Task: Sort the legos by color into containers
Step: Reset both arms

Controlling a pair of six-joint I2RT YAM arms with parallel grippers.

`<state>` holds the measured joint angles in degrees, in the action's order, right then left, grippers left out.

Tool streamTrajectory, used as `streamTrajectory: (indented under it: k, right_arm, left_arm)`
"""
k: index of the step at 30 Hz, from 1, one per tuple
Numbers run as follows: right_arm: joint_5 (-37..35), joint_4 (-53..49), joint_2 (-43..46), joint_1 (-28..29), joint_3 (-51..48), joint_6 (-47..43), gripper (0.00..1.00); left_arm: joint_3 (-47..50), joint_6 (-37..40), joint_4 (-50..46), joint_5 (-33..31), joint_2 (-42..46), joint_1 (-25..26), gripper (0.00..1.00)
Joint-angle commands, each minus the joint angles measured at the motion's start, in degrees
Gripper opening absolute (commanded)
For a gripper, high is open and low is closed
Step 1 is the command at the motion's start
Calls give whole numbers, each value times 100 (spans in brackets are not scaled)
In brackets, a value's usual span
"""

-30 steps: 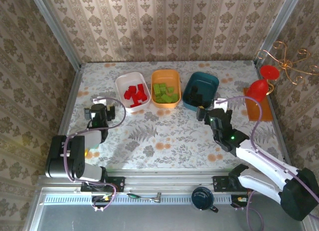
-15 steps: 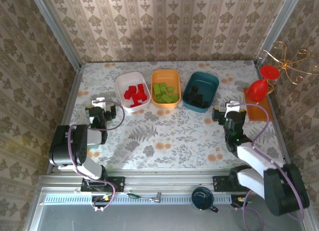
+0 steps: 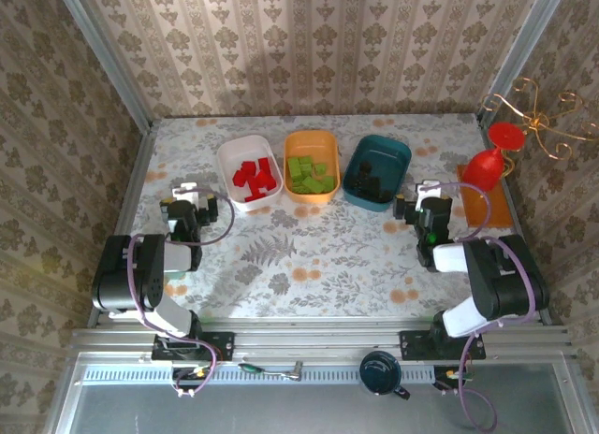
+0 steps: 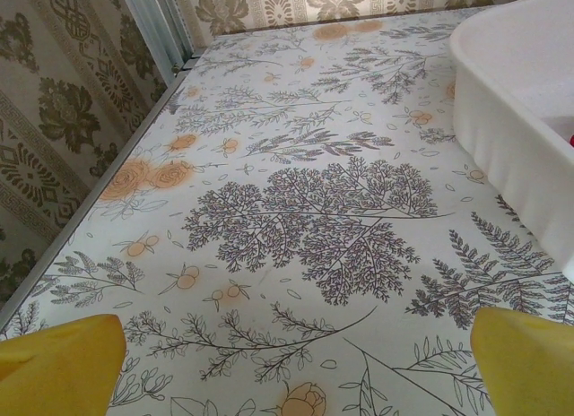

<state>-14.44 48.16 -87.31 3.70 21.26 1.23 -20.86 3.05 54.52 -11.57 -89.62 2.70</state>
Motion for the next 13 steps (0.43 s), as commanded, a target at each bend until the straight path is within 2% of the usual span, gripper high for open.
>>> streamTrajectory:
  k: [1,13]
  right_arm:
    - [195,335,-91,-106,127,170,100]
    - [199,180,-23,-107,145,193,100]
  left_arm:
    - [-55,-15,99,51,11,29,100]
    - [-50,-20,100,50,11,24,100]
